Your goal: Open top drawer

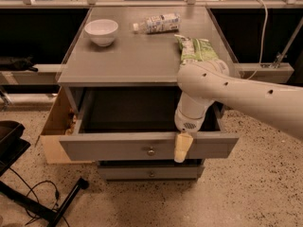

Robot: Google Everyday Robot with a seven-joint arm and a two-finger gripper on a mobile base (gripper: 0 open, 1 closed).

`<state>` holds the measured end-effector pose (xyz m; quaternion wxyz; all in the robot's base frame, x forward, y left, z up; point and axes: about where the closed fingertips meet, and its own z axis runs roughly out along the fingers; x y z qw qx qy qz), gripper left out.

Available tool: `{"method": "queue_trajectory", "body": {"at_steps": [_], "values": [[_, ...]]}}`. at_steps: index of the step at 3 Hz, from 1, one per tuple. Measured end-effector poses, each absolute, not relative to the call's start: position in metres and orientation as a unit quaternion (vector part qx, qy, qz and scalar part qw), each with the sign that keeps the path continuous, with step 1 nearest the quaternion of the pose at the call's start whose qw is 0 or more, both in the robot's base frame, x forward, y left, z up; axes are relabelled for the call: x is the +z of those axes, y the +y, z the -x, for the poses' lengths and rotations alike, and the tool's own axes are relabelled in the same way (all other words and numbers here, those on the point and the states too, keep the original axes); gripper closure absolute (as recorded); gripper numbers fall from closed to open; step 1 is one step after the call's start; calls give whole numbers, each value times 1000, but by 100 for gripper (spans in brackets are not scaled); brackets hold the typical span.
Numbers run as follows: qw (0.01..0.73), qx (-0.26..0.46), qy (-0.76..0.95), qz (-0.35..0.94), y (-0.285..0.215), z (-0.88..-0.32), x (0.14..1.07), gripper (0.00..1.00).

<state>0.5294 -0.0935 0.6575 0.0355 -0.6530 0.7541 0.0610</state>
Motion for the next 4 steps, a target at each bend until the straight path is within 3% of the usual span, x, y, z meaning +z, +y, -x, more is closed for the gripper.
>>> {"method": "queue_trajectory", "body": {"at_steps": [3,4], "values": [[-20,116,766,631,-79,-437,639,88],[-20,116,767,631,-79,-437,640,100]]}}
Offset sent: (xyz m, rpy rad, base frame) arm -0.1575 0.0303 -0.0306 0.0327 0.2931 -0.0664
